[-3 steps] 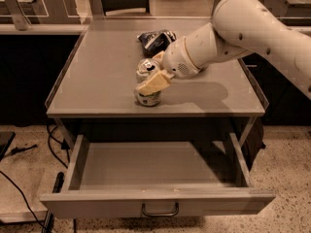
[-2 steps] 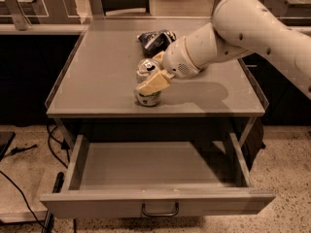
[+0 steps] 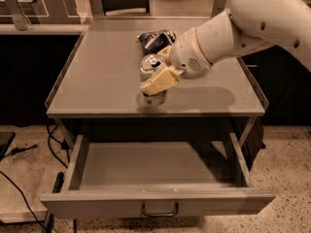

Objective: Place 7up can into top drawer

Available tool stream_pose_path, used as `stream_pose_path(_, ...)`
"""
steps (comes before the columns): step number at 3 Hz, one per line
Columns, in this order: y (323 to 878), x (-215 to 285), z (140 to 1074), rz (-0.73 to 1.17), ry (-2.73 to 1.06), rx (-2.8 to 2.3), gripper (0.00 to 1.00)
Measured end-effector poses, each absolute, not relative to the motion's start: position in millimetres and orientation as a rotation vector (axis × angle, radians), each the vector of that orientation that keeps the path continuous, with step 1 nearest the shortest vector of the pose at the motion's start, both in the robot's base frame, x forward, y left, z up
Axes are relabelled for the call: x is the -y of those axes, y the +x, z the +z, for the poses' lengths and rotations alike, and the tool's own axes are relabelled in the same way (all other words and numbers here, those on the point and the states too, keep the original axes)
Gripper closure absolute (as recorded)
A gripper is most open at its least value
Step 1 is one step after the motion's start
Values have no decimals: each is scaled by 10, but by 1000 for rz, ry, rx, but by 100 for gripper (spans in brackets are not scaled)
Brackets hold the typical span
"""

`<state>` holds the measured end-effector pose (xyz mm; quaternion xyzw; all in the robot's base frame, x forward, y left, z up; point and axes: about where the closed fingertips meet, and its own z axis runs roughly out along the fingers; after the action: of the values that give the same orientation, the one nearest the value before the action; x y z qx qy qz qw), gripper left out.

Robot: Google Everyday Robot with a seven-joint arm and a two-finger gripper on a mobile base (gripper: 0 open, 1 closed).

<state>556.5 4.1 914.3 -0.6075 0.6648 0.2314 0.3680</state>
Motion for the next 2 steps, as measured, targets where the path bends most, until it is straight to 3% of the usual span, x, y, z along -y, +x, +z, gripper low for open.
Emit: stream_pose_path(2, 4773, -10, 9273, 704, -1555, -1773, 100)
